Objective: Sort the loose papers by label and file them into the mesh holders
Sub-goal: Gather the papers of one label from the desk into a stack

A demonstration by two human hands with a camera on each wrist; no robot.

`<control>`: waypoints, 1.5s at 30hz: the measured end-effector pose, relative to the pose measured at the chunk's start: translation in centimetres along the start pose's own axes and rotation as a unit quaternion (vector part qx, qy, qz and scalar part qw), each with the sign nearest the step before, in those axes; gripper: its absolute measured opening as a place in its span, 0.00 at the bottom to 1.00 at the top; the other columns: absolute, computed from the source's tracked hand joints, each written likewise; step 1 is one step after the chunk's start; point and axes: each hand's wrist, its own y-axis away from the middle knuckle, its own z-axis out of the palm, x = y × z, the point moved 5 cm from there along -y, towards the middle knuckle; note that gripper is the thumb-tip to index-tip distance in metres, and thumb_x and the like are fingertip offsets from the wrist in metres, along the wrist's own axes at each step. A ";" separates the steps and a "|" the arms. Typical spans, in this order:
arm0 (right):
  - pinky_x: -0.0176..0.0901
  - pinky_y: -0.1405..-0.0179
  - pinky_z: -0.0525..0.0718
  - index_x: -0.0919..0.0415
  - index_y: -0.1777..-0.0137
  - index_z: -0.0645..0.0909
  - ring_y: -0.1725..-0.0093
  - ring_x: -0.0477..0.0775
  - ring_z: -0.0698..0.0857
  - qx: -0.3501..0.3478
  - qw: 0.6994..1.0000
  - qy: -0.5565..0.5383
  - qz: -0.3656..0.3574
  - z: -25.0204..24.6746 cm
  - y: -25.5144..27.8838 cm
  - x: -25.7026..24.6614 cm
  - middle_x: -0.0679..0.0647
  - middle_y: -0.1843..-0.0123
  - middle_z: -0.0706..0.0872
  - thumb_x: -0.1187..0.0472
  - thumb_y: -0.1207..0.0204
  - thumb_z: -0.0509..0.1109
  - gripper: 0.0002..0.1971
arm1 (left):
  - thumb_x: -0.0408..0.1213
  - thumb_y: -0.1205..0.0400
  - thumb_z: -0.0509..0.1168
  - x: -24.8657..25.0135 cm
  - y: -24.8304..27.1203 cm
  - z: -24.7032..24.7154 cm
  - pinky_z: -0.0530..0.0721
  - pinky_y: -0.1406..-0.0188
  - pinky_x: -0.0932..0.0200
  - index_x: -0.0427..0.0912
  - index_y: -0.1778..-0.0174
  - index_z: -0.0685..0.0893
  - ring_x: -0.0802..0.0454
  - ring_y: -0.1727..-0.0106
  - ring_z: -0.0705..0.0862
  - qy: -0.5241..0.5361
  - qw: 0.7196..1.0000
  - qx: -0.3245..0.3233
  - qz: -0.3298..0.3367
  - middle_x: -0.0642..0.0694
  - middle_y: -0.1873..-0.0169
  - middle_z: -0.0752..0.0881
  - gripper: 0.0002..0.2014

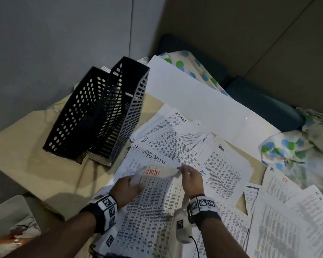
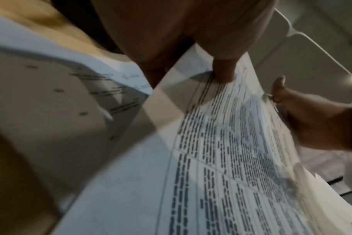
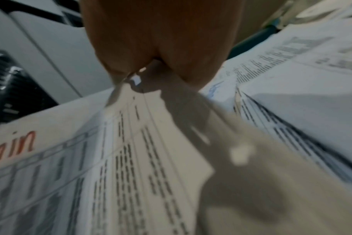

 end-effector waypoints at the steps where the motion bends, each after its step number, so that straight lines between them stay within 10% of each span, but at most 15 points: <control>1: 0.45 0.41 0.78 0.57 0.52 0.89 0.46 0.53 0.84 0.017 0.999 -0.042 0.030 -0.2 0.1 0.5 0.49 0.49 0.88 0.46 0.14 0.52 0.25 | 0.48 0.22 0.68 -0.2 0.2 0.0 0.86 0.71 0.61 0.57 0.58 0.84 0.60 0.68 0.88 0.004 1.000 0.001 0.001 0.49 0.66 0.91 0.02; 5: 0.47 0.46 0.79 0.59 0.43 0.83 0.49 0.57 0.84 0.046 0.995 -0.003 0.094 -0.7 -0.3 2.8 0.58 0.44 0.88 0.42 0.16 0.55 0.23 | 0.44 0.20 0.66 -0.7 0.8 -1.7 0.81 0.69 0.68 0.57 0.62 0.83 0.62 0.65 0.85 -0.043 0.998 0.047 0.012 0.56 0.69 0.88 0.05; 9: 0.50 0.37 0.81 0.64 0.35 0.74 0.43 0.58 0.84 -0.042 0.985 0.072 0.151 1.5 -1.7 4.3 0.61 0.40 0.85 0.48 0.30 0.75 0.28 | 0.48 0.19 0.64 -3.1 0.7 -3.8 0.78 0.38 0.52 0.38 0.41 0.85 0.45 0.38 0.79 -0.222 0.969 0.108 0.006 0.46 0.38 0.79 0.19; 14: 0.49 0.54 0.88 0.70 0.43 0.78 0.59 0.55 0.84 -0.104 0.977 0.068 0.175 4.8 -1.7 3.2 0.64 0.48 0.88 0.48 0.36 0.80 0.30 | 0.40 0.19 0.66 -2.9 1.0 -3.7 0.70 0.27 0.52 0.38 0.29 0.77 0.44 0.27 0.73 -0.147 0.980 0.132 -0.015 0.41 0.26 0.74 0.22; 22: 0.49 0.56 0.86 0.62 0.65 0.81 0.64 0.58 0.85 0.013 0.991 0.026 0.133 1.7 -0.5 1.8 0.58 0.67 0.86 0.48 0.24 0.72 0.17 | 0.43 0.21 0.68 -2.2 1.5 -4.4 0.79 0.42 0.53 0.49 0.40 0.82 0.43 0.43 0.82 -0.051 0.991 0.120 0.011 0.50 0.43 0.79 0.14; 27: 0.57 0.35 0.82 0.61 0.38 0.82 0.42 0.64 0.86 0.123 0.960 0.115 0.225 -4.6 -1.9 4.9 0.61 0.41 0.88 0.41 0.25 0.66 0.26 | 0.50 0.25 0.65 -2.0 1.2 -4.7 0.83 0.50 0.48 0.58 0.60 0.81 0.44 0.55 0.82 -0.019 0.994 0.106 -0.030 0.47 0.59 0.84 0.03; 31: 0.50 0.46 0.83 0.67 0.42 0.83 0.51 0.62 0.86 0.123 0.966 0.072 0.214 -5.2 -2.2 4.6 0.63 0.48 0.89 0.51 0.22 0.69 0.19 | 0.41 0.18 0.64 -1.5 1.2 -3.6 0.77 0.52 0.59 0.45 0.42 0.84 0.46 0.51 0.82 -0.067 0.993 0.093 -0.031 0.46 0.53 0.86 0.11; 38: 0.48 0.37 0.75 0.60 0.27 0.66 0.38 0.61 0.81 0.311 0.942 -0.092 0.083 -9.2 -1.2 -0.9 0.64 0.34 0.80 0.62 0.23 0.70 0.26 | 0.40 0.17 0.61 -0.8 0.4 -3.9 0.75 0.56 0.58 0.40 0.41 0.81 0.46 0.56 0.80 -0.085 0.991 0.101 -0.033 0.41 0.53 0.87 0.12; 45: 0.41 0.61 0.63 0.69 0.56 0.76 0.58 0.58 0.76 0.299 0.937 0.089 -0.154 -19.6 -0.6 -11.0 0.64 0.61 0.78 0.60 0.18 0.62 0.11 | 0.42 0.15 0.59 -1.0 -1.2 -4.6 0.79 0.53 0.55 0.45 0.36 0.78 0.46 0.56 0.81 -0.056 0.988 0.123 -0.075 0.42 0.51 0.86 0.13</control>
